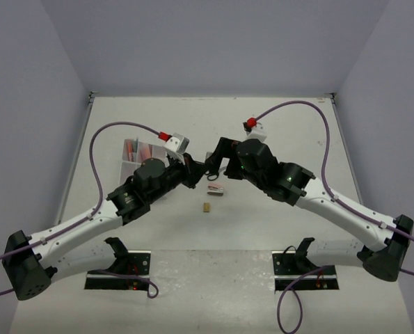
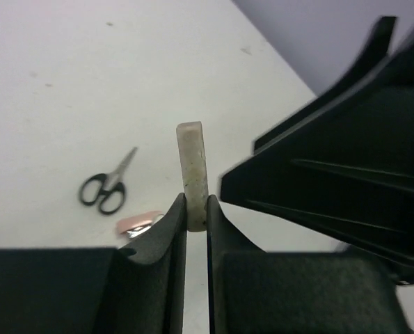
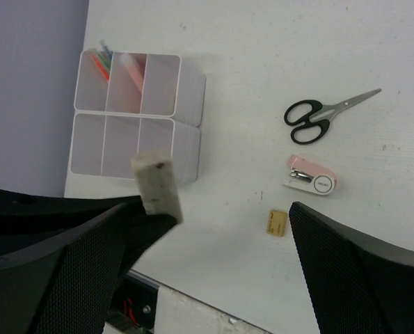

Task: Sort the stationery into containers
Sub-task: Place the stationery in the storage box.

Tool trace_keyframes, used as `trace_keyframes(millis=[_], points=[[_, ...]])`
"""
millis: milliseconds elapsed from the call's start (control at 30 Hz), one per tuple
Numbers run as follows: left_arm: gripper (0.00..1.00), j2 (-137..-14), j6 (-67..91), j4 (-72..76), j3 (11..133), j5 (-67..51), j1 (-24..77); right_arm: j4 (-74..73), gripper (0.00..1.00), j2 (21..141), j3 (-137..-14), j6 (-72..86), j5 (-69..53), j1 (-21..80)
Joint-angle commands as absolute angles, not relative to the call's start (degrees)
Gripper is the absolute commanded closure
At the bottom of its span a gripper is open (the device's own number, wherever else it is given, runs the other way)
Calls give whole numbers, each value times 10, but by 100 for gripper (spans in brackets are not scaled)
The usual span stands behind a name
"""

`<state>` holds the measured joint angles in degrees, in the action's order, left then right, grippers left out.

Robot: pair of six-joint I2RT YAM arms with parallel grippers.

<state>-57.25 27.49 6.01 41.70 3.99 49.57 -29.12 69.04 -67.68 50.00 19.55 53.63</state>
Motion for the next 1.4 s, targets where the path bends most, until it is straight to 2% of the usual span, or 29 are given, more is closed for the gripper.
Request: trace_keyframes(millis=[0, 33, 67, 200, 333, 500, 600, 733, 1133, 1367], points=[[100, -569, 157, -188, 532, 256, 494, -301, 1, 617, -632, 468, 179, 489], [100, -570, 156, -192, 533, 259, 492, -301, 1, 601, -631, 464, 178, 478], [100, -575, 139, -255, 550, 311, 488, -301, 1, 571, -610, 458, 167, 457], [100, -556, 81, -335, 518, 450, 476, -300, 1, 518, -554, 437, 158, 426], [100, -540, 36, -334, 516, 402, 381, -289, 1, 504, -514, 422, 153, 408], [100, -587, -61, -369, 522, 360, 283, -265, 1, 503, -481, 394, 131, 373], [100, -595, -74, -380, 514, 354, 274, -252, 1, 502, -467, 378, 114, 346], [100, -599, -103, -369, 497, 255, 248, -238, 1, 495, -453, 365, 85, 320], [98, -614, -121, -402, 489, 227, 248, -223, 1, 510, -448, 356, 83, 312], [100, -562, -136, -437, 478, 250, 247, -211, 1, 519, -446, 356, 78, 312]])
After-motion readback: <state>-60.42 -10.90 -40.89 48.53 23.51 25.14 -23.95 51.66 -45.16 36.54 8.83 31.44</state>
